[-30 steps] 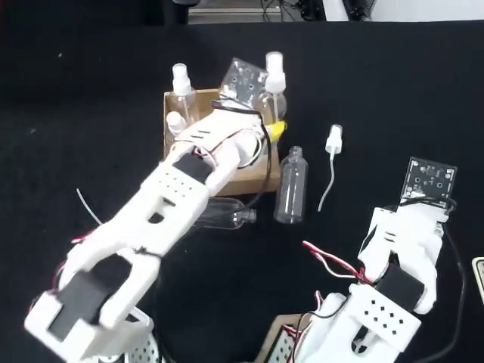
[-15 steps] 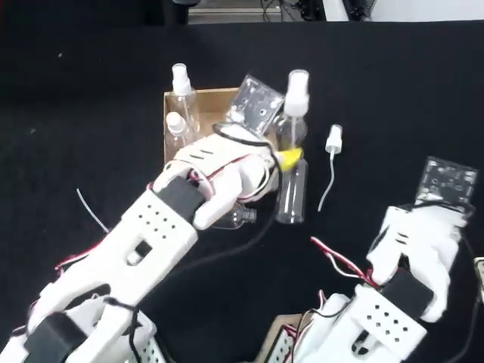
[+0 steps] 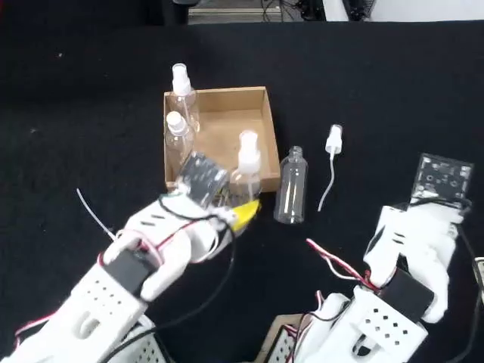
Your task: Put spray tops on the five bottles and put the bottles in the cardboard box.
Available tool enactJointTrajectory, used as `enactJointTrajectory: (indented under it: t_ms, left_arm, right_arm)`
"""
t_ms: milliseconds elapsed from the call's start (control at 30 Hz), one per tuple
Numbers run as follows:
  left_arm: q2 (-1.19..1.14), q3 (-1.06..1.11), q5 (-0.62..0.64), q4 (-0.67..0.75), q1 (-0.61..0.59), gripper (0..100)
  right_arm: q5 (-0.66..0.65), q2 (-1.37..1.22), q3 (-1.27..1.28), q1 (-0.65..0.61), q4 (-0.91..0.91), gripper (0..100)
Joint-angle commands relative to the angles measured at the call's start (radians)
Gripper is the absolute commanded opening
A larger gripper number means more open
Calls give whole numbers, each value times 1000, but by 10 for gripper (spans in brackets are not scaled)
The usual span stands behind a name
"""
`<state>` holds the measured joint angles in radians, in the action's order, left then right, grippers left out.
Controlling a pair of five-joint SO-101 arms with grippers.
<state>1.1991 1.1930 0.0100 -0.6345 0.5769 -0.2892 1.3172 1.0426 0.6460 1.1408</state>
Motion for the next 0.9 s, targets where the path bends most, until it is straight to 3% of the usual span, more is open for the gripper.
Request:
enactJointTrajectory:
  t_ms: [0,367,467,867]
  left_arm:
    - [158,113,-3,-3,-16,71]
    - [443,441,5,12,-16,69]
    - [499,513,5,83,-16,69]
    - [512,513,-3,14,-13,70]
  right_arm:
    - [5,16,-67,-58,9,131]
    - [75,15,-130,-170,17,131]
    - [75,15,-130,-199,17,131]
    - [75,15,-130,-209,31,131]
